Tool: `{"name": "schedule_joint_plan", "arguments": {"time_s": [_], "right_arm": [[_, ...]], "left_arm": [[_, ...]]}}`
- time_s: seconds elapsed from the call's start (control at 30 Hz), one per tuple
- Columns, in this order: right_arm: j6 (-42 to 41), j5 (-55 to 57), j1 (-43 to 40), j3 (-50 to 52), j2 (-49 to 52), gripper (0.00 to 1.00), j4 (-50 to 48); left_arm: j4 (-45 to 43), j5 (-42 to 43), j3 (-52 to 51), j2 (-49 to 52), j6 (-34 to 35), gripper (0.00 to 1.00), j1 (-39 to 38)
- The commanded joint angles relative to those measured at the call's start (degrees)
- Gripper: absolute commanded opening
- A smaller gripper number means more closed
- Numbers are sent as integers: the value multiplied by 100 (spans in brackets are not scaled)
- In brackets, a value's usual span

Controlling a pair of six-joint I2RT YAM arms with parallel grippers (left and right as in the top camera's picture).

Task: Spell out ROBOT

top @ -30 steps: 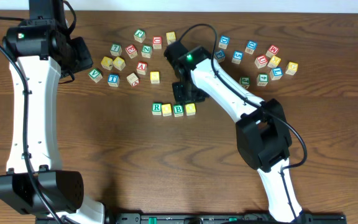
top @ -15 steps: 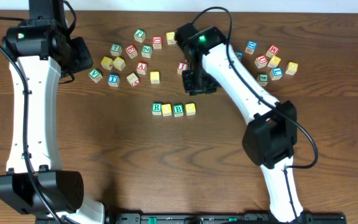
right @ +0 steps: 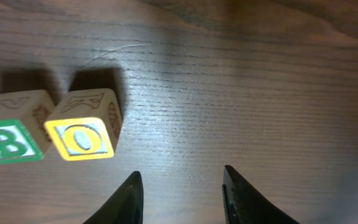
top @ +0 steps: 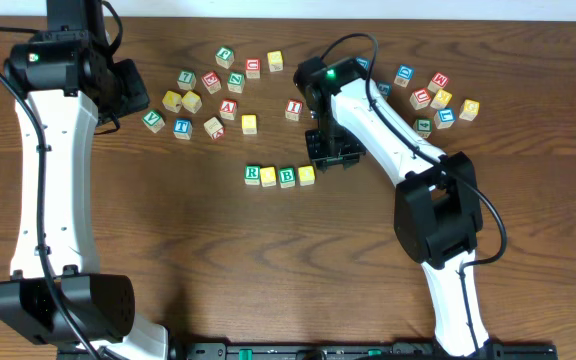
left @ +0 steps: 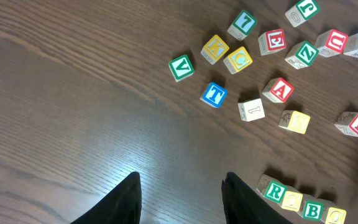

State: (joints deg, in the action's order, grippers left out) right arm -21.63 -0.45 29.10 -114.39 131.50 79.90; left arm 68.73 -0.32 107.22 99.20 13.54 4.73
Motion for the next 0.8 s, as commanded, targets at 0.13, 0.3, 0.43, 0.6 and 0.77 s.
{"name": "schedule_joint_plan", "arguments": {"time_s": [0.13,0.3,0.43,0.6,0.77], "right_arm": [[68,-105,48,413,-2,35,-326],[68,-149,140,702,-2,36,-715],[68,-146,164,793,-2,36,-798],[68,-146,170,802,-2,36,-863],[68,-142,170,804,-2,33,-990]], "left_arm": [[2,-33,-13,-35,48,42,7],[4,-33,-13,-35,48,42,7],[4,-33,-13,-35,48,42,7],[4,-33,-13,-35,48,42,7],[4,-33,-13,-35,48,42,7]]}}
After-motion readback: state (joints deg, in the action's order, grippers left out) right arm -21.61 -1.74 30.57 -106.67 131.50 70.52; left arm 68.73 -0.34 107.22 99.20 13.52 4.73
